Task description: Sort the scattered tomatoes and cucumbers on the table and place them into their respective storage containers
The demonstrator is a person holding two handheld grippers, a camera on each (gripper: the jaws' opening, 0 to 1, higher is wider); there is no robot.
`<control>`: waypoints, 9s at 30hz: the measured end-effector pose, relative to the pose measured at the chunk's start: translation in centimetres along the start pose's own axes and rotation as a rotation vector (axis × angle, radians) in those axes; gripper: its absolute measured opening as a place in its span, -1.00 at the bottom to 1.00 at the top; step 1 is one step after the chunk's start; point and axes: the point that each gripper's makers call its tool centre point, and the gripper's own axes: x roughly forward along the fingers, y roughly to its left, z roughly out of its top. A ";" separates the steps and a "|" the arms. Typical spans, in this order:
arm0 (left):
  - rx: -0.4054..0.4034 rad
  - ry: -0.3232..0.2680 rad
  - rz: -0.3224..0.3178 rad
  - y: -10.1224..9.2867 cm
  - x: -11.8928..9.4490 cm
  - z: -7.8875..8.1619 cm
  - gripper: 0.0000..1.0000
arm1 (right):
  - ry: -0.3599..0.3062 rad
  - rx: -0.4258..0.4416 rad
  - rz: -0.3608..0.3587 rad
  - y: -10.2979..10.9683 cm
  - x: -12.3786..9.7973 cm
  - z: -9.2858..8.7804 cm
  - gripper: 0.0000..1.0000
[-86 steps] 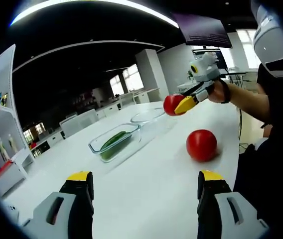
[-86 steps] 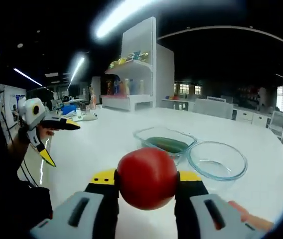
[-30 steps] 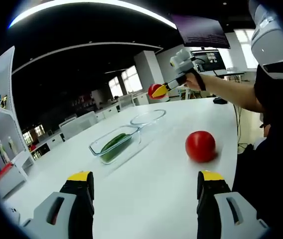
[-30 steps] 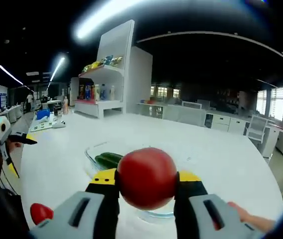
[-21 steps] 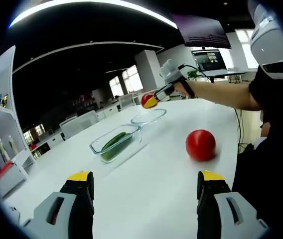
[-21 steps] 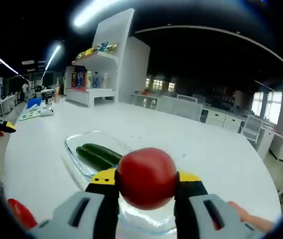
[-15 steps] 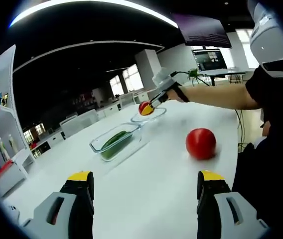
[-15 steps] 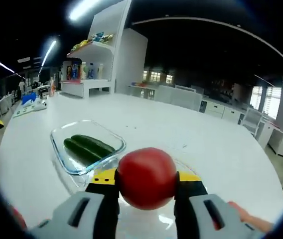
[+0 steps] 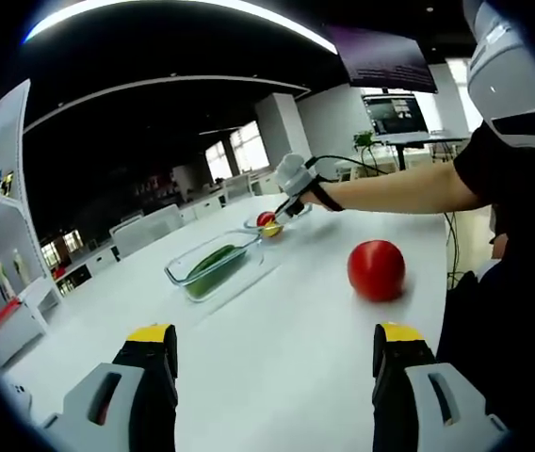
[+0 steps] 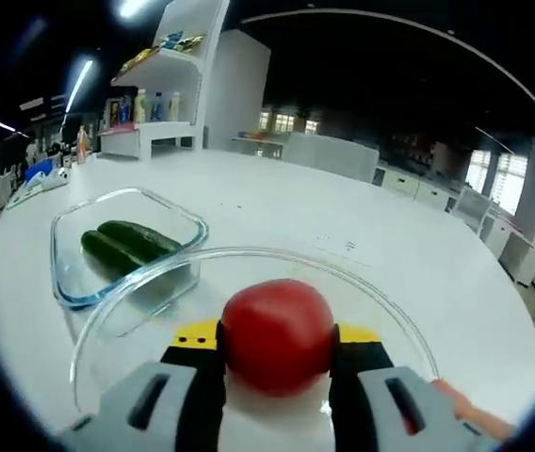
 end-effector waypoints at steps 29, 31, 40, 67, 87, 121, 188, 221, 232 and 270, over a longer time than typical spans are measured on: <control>0.013 0.010 -0.004 -0.5 0.0 0.0 0.70 | -0.025 0.018 -0.014 0.0 -0.8 0.3 -0.05; 0.014 0.009 -0.003 -0.6 0.0 0.1 0.70 | -0.036 0.007 -0.023 0.2 -1.6 0.4 -0.03; 0.018 0.005 -0.001 -0.8 -0.2 0.4 0.70 | -0.177 0.039 -0.072 -2.0 -3.7 3.4 0.05; 0.033 -0.001 -0.004 -1.2 0.1 1.3 0.70 | -0.341 -0.007 0.070 2.3 -17.1 5.9 0.94; 0.042 0.000 -0.006 -1.3 0.1 1.6 0.70 | -0.355 0.025 0.165 3.7 -24.3 2.4 0.94; 0.031 -0.006 -0.032 -1.5 1.1 1.5 0.70 | -0.391 0.038 0.337 6.9 -30.5 -3.1 0.94; 0.043 0.008 -0.015 -0.9 1.0 1.1 0.69 | -0.300 -0.091 0.617 23.1 -21.5 -6.8 0.38; 0.036 0.017 -0.009 -0.6 1.2 0.6 0.67 | -0.268 -0.013 0.625 23.3 -22.2 -6.4 -0.08; 0.037 0.011 -0.015 -0.5 1.4 0.8 0.67 | -0.359 0.028 0.615 21.8 -24.5 -3.0 -0.10; 0.056 0.004 -0.011 -1.0 0.8 1.4 0.67 | -0.534 -0.001 0.450 13.9 -29.2 4.5 -0.10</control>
